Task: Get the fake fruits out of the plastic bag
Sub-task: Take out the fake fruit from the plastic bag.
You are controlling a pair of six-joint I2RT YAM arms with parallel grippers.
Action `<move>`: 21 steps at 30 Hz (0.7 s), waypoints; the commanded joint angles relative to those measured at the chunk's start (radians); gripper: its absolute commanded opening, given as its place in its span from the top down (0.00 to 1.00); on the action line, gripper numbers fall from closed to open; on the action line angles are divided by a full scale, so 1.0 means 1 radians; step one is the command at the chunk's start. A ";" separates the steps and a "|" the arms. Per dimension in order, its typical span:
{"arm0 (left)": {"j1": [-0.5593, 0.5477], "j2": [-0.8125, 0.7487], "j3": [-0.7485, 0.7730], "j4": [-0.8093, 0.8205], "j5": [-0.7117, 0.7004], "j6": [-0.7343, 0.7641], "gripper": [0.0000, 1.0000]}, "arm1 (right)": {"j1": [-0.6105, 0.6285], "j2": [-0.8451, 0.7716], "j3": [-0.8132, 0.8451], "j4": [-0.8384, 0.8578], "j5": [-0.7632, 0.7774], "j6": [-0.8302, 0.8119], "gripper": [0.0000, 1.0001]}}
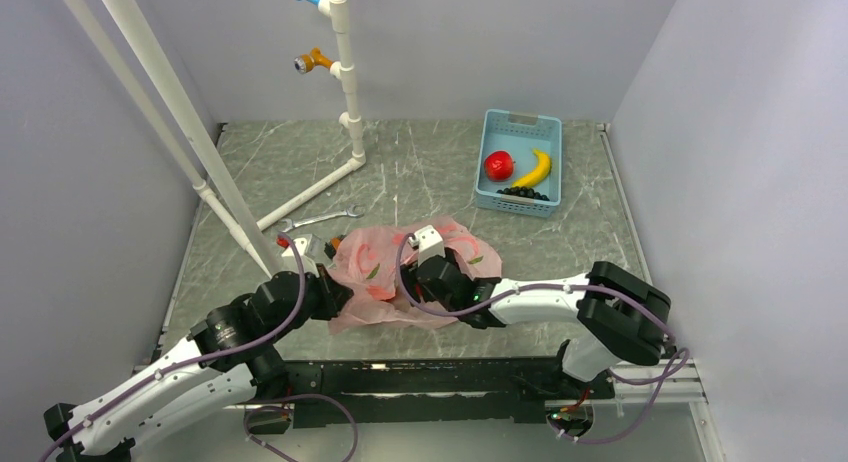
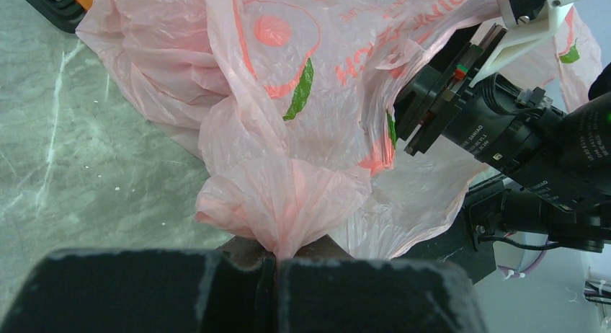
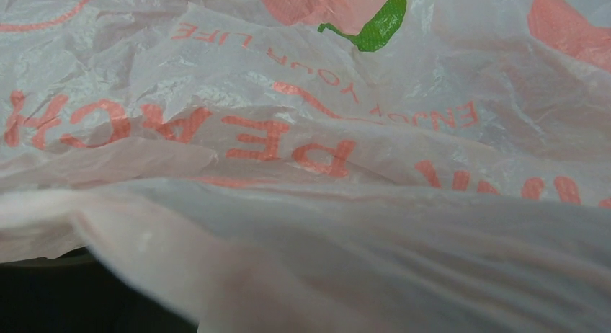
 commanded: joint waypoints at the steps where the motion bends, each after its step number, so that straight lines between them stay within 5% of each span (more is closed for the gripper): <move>1: 0.002 -0.005 0.003 0.024 0.002 -0.004 1.00 | 0.004 0.022 0.049 -0.012 0.002 -0.009 0.23; 12: 0.002 -0.007 0.004 0.016 0.002 -0.003 1.00 | 0.015 -0.048 0.009 0.020 -0.013 -0.007 0.75; 21: 0.001 -0.014 0.006 0.003 -0.003 -0.005 1.00 | 0.025 -0.215 -0.133 0.180 -0.059 -0.027 0.91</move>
